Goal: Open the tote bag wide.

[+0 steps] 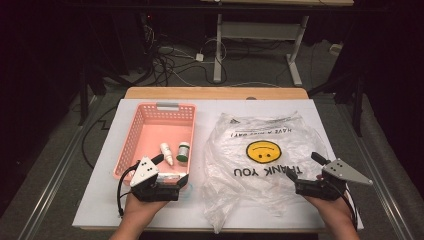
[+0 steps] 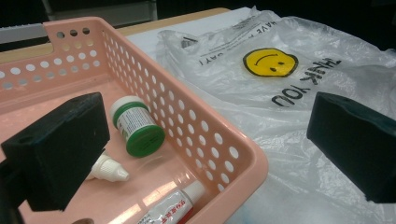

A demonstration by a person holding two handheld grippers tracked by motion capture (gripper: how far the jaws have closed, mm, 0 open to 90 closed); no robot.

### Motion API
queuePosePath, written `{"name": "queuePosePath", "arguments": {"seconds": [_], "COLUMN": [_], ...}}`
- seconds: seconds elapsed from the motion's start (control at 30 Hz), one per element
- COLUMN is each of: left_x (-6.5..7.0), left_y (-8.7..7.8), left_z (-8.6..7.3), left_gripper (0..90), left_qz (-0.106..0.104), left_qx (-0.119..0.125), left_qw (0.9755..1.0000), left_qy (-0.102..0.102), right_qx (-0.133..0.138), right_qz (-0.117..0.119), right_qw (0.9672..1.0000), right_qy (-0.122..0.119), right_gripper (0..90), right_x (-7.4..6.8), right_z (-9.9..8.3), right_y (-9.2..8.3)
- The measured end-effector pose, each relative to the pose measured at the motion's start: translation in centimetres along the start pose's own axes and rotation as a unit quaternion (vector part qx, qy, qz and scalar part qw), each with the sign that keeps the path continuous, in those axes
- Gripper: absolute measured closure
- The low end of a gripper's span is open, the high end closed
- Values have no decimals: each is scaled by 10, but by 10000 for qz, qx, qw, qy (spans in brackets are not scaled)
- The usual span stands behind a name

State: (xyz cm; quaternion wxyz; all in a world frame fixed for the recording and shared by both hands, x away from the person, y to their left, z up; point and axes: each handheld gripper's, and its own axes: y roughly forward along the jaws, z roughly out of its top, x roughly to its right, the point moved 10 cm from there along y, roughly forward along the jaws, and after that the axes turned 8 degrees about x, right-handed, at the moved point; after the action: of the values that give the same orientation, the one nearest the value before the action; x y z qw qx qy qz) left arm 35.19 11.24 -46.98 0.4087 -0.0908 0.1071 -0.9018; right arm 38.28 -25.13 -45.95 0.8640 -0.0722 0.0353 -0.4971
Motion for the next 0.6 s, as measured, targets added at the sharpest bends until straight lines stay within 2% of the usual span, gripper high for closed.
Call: {"name": "queuePosePath", "arguments": {"seconds": [0.6], "left_x": [0], "left_y": [0], "left_z": [1], "left_gripper": [0], "left_qz": [-15], "left_qx": [29], "left_qw": [10000], "left_qy": [-25], "right_qx": [-41], "right_qz": [7], "right_qw": [10000], "right_qy": [-65], "right_gripper": [2], "right_x": [-3], "right_z": [2], "right_y": [-1]}}
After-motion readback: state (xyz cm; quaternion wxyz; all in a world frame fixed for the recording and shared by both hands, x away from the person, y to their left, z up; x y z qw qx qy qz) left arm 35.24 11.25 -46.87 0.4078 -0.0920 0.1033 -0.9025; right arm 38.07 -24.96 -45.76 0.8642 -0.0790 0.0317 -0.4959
